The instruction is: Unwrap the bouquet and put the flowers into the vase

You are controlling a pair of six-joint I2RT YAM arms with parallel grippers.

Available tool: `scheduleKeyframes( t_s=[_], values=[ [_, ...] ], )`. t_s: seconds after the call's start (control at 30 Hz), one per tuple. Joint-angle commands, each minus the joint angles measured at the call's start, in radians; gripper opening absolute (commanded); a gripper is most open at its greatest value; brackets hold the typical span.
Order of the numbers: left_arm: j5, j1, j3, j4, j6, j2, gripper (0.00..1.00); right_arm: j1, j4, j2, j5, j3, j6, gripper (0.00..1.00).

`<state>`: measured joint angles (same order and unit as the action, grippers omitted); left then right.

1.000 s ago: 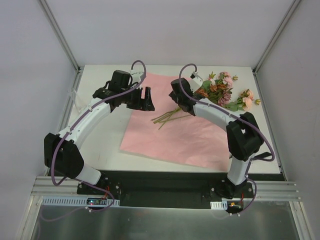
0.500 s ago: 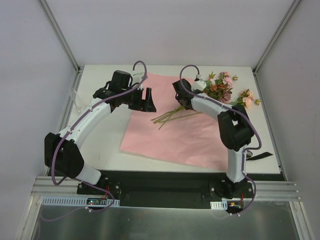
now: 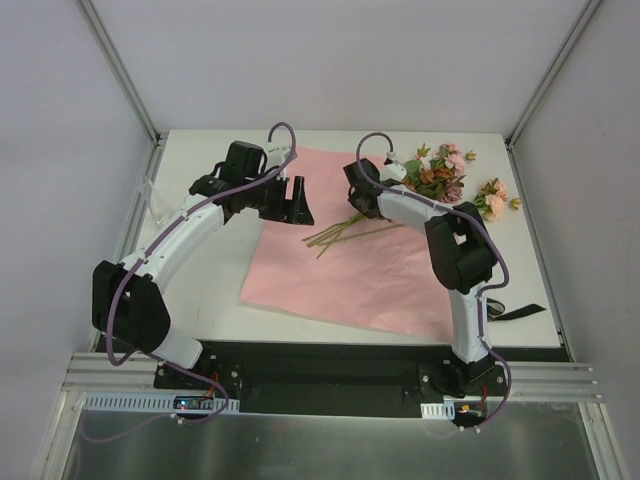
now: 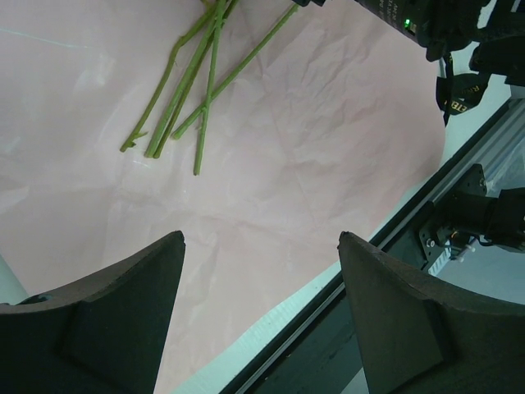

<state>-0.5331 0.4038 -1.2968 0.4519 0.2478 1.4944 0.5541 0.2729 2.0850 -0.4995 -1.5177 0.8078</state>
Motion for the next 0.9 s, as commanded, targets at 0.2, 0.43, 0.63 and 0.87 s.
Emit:
scheduleKeyframes(
  t_s=[0.2, 0.43, 0.63, 0.87],
  values=[
    [-0.038, -0.010, -0.002, -0.019, 0.010, 0.003, 0.75, -0.019, -0.023, 0.035, 0.019, -0.052, 0.004, 0.26],
    [-0.033, -0.011, 0.001, -0.021, 0.005, -0.010, 0.75, -0.020, -0.046, -0.046, 0.007, -0.027, -0.035, 0.08],
    [-0.021, -0.011, 0.007, -0.021, -0.001, -0.049, 0.75, -0.020, -0.057, -0.167, -0.005, -0.018, -0.082, 0.01],
    [-0.018, -0.011, 0.011, -0.024, -0.004, -0.075, 0.76, 0.003, -0.089, -0.330, -0.033, 0.040, -0.219, 0.01]
  ],
)
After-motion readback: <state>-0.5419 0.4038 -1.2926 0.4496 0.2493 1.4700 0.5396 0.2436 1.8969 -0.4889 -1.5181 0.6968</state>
